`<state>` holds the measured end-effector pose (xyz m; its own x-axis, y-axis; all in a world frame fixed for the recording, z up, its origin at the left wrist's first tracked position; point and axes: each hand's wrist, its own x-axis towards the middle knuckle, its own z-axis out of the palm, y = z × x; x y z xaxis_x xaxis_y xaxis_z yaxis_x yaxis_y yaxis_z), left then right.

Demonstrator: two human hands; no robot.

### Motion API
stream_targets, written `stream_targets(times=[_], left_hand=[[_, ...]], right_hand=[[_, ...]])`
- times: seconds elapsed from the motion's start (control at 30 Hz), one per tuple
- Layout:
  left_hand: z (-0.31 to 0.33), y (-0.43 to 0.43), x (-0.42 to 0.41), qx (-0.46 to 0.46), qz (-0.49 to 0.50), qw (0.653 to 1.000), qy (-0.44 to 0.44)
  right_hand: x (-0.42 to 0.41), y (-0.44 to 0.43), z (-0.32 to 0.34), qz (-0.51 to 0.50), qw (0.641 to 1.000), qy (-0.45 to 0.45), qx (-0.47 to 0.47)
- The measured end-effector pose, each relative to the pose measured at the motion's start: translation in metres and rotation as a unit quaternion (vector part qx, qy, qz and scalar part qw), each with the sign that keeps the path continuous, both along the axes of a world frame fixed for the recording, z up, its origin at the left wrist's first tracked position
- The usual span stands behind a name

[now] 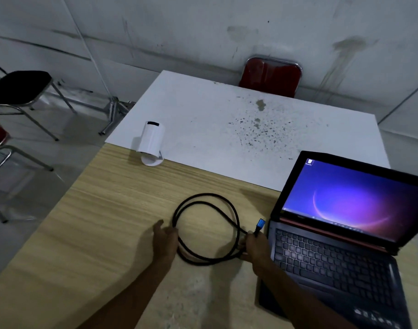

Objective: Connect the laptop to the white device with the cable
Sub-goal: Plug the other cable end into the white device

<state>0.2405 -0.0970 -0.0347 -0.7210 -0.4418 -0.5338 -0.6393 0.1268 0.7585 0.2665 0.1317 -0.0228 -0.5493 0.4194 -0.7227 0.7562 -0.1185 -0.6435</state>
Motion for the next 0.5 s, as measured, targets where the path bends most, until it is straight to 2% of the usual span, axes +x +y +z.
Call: stream_targets(times=[0.07,0.1,0.17,0.2,0.3,0.37,0.43,0.5], left_hand=[[0.001,-0.012,-0.014,-0.052,-0.033,0.998,0.031],[-0.003,-0.015,-0.016,-0.089,-0.063,0.994,0.020],[-0.006,-0.014,-0.016,-0.123,-0.112,0.985,-0.055],[-0.006,-0.012,-0.015,-0.103,-0.123,0.983,-0.086],[-0.010,-0.009,-0.011,-0.111,-0.220,0.967,-0.067],[-0.015,-0.010,-0.012,-0.149,-0.274,0.950,-0.030],[-0.017,-0.012,-0.015,-0.154,-0.281,0.947,-0.009],[-0.017,-0.017,-0.023,-0.146,-0.279,0.949,0.007]], right_hand=[[0.000,-0.004,0.003,-0.001,0.999,-0.020,-0.036],[0.001,-0.005,0.004,0.015,0.999,-0.021,-0.023],[0.001,-0.007,0.003,0.086,0.993,0.004,0.078],[0.001,-0.007,0.002,0.119,0.984,0.023,0.128],[-0.004,-0.007,0.003,0.206,0.957,0.043,0.199],[-0.008,-0.006,0.007,0.262,0.950,0.022,0.167],[-0.012,-0.006,0.010,0.288,0.951,0.016,0.114],[-0.015,-0.007,0.012,0.284,0.952,0.050,0.104]])
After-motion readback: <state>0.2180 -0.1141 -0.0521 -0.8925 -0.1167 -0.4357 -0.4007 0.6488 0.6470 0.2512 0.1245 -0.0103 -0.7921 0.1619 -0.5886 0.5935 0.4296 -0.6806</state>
